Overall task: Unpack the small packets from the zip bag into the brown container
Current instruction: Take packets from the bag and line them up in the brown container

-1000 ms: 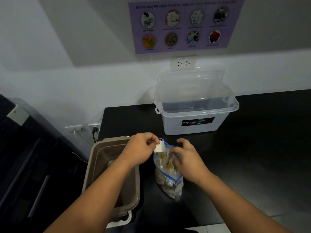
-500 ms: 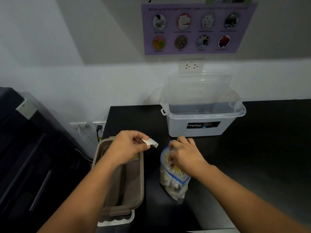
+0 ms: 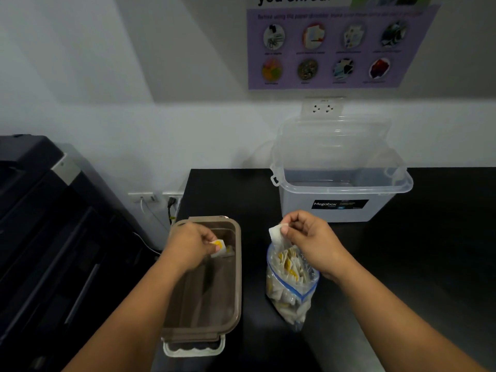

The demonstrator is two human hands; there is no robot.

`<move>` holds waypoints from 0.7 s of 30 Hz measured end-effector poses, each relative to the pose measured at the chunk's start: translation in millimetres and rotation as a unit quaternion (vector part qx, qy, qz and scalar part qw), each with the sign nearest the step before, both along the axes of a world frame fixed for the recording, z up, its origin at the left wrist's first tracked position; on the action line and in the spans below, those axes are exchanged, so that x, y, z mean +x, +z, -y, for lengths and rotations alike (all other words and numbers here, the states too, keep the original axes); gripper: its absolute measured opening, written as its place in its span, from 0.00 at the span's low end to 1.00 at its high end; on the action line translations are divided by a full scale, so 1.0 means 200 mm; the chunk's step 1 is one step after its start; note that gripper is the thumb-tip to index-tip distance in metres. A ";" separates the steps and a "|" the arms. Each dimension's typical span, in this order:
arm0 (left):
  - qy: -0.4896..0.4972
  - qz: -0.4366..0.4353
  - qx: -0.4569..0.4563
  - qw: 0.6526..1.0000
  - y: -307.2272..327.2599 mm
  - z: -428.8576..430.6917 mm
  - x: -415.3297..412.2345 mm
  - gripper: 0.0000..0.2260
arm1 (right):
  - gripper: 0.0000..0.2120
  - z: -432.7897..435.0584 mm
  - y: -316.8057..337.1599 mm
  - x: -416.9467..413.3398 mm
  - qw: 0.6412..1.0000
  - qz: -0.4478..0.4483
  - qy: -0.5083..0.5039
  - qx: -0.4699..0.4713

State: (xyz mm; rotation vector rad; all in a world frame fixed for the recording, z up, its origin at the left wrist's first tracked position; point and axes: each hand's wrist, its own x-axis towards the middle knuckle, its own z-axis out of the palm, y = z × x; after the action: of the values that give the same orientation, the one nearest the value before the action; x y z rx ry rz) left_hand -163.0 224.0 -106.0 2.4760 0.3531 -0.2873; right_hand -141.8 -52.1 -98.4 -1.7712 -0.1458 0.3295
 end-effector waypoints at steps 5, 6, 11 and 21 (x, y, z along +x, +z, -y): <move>-0.021 -0.066 0.069 0.995 -0.17 0.04 0.07 0.04 | 0.05 -0.08 -0.02 -0.03 0.983 -0.097 -0.004 0.158; -0.018 -0.076 0.072 0.994 -0.20 0.05 0.09 0.05 | 0.05 -0.09 -0.03 -0.03 0.977 -0.111 -0.002 0.179; -0.041 -0.121 0.148 0.981 -0.26 0.10 0.18 0.01 | 0.05 -0.12 -0.05 -0.03 0.962 -0.148 -0.018 0.229; -0.051 -0.033 0.262 0.963 -0.32 0.12 0.14 0.04 | 0.03 -0.14 -0.05 -0.02 0.925 -0.257 -0.037 0.278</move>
State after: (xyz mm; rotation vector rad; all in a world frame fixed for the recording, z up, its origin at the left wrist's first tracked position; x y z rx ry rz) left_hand -135.5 200.2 -170.1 3.0176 0.3672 -0.3560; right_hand -145.7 -24.4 -108.1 -1.0815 0.1903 0.6206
